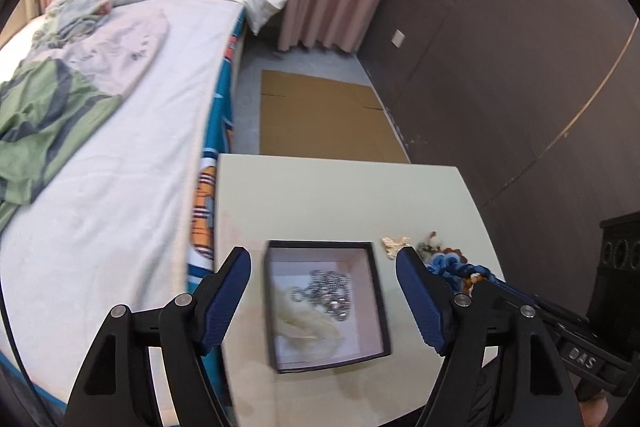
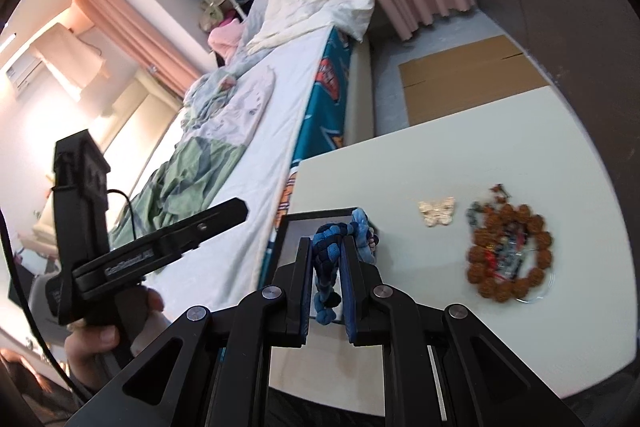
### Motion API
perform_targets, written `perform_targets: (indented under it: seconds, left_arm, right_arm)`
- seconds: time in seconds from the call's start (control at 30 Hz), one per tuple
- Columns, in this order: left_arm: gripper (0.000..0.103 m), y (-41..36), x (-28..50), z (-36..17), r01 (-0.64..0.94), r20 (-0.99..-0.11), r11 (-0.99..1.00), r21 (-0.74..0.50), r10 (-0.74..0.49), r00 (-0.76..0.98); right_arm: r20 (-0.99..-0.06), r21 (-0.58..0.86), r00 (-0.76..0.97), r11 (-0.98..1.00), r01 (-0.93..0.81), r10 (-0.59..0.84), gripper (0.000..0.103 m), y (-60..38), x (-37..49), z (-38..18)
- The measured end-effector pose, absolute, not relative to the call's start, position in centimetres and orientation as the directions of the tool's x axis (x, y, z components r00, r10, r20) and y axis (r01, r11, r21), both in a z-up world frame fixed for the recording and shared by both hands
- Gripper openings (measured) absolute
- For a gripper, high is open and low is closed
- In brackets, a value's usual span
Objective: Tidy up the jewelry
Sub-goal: 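Lift the chain with the left gripper while the right carries the blue bracelet to the box, then release the blue bracelet and chain into the black box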
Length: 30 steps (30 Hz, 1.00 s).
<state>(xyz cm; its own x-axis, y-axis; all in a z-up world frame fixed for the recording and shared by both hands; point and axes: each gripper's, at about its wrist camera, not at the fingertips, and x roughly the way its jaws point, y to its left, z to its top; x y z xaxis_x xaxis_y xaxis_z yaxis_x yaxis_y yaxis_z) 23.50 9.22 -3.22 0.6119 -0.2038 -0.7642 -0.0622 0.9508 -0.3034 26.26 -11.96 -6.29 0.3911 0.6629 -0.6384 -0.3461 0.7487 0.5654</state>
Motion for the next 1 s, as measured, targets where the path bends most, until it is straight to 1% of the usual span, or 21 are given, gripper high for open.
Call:
perform_targets:
  seconds: [0.17,0.27,0.33,0.37,0.43,0.57,0.63,0.7,1.0]
  left_arm:
    - [0.076,11.4,22.3,-2.8,-0.092,-0.759,0.951,-0.296,-0.175,0.627]
    - [0.076,12.4,21.7,-2.6,-0.106,-0.754,0.951,-0.290,-0.159,0.637]
    - [0.076,12.9,21.4,-2.6,-0.115,-0.754,0.952,-0.285,-0.148,0.640]
    - [0.076,13.0,21.3,-2.7,-0.117,-0.755,0.952,-0.284,-0.147,0.640]
    - [0.076,12.9,21.2,-2.7,-0.114,-0.757,0.953,-0.281,-0.147,0.637]
    - [0.076,12.3,21.3,-3.1,-0.094,-0.759,0.956,-0.280,-0.160,0.631]
    - [0.076,11.7,21.5,-3.2,-0.077,-0.761,0.957,-0.281,-0.173,0.625]
    - [0.076,10.8,21.8,-3.2,-0.059,-0.760,0.958,-0.281,-0.185,0.623]
    - [0.076,5.5,23.0,-3.0,0.052,-0.765,0.965,-0.255,-0.235,0.599]
  right_arm:
    - [-0.641,0.578,0.339,0.724,-0.377,0.688,0.014,-8.9,27.0,-7.1]
    - [-0.624,0.598,0.315,0.697,-0.396,0.715,0.014,-7.6,27.5,-7.5]
    - [-0.640,0.589,0.301,0.703,-0.399,0.707,0.017,-6.9,28.0,-8.2]
    - [-0.668,0.575,0.276,0.715,-0.398,0.691,0.019,-6.3,28.4,-9.0]
    - [-0.720,0.554,0.238,0.746,-0.369,0.652,0.046,-6.0,28.8,-10.3]
    - [-0.717,0.558,0.267,0.760,-0.333,0.644,0.051,-7.9,28.3,-10.7]
    - [-0.712,0.549,0.304,0.772,-0.320,0.633,0.065,-9.3,27.9,-10.2]
    - [-0.710,0.534,0.338,0.785,-0.314,0.618,0.067,-10.7,27.6,-9.7]
    - [-0.704,0.525,0.425,0.820,-0.228,0.569,0.068,-16.9,27.5,-8.8]
